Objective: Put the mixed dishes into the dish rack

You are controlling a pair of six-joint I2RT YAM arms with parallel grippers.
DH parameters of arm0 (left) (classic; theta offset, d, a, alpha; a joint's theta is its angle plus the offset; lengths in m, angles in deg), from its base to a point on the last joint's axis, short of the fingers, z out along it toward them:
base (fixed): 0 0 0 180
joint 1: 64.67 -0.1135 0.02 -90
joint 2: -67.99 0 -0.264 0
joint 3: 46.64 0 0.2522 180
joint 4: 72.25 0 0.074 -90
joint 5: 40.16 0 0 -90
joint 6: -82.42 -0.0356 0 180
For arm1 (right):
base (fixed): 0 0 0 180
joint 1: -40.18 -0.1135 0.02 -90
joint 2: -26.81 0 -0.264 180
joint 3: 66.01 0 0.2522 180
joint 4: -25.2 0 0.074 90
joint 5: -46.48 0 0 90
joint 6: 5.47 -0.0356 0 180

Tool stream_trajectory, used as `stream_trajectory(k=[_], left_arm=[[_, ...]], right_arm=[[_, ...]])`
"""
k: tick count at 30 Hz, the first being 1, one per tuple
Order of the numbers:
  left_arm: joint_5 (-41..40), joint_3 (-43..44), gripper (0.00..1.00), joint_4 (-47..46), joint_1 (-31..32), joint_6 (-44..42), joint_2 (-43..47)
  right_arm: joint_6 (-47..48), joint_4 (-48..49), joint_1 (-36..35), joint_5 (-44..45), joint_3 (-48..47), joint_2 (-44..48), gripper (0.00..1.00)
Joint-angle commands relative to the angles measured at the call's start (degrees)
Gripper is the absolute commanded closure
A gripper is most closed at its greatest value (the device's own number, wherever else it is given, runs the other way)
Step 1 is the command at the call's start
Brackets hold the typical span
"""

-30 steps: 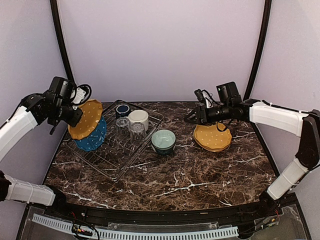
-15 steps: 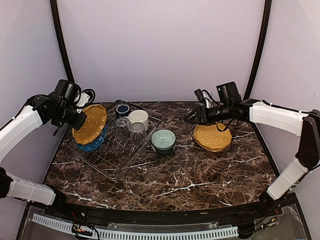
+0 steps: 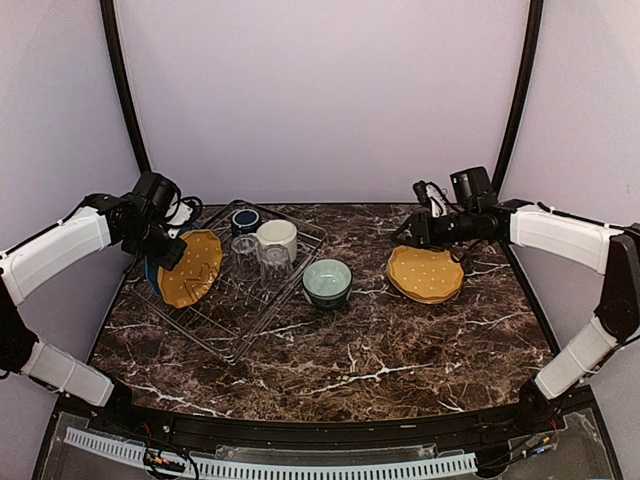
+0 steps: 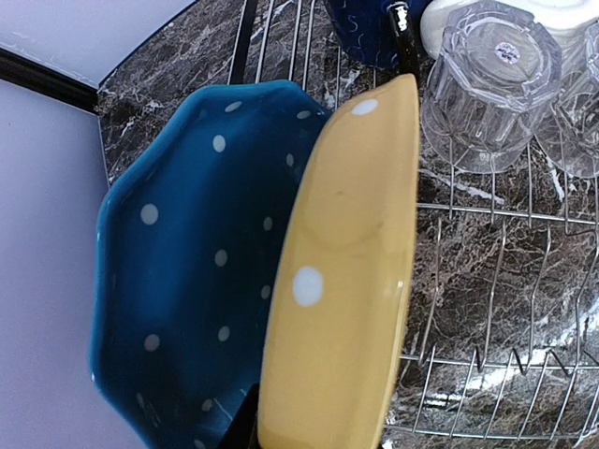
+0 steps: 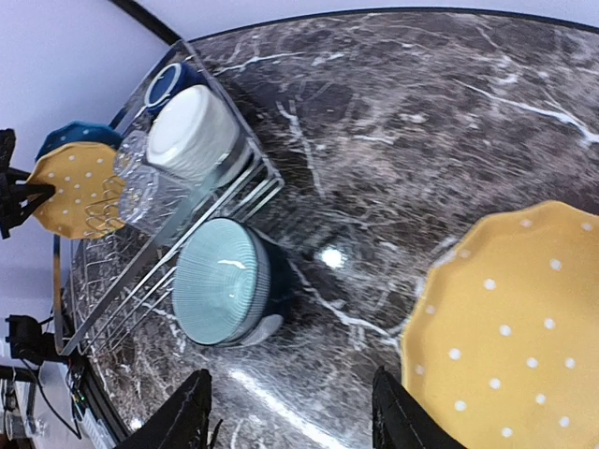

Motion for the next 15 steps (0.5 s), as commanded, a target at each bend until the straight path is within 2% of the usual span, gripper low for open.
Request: stream_trajectory(k=[1, 9, 15], left_arm=[[1.9, 0.9, 0.9, -3.7, -1.7, 2.3, -0.6], [2.1, 2.1, 0.65, -2.8, -3.4, 3.7, -2.0], [2.7, 3.1, 0.45, -2.7, -3.4, 3.8, 0.8]], right_arm=[[1.1, -1.3, 4.9, 3.4, 3.4, 3.4, 0.44], [3.3, -5.0, 11.2, 14.9, 7.3, 5.9, 0.42], [4.9, -6.4, 15.9, 18.0, 9.5, 4.7, 0.41]])
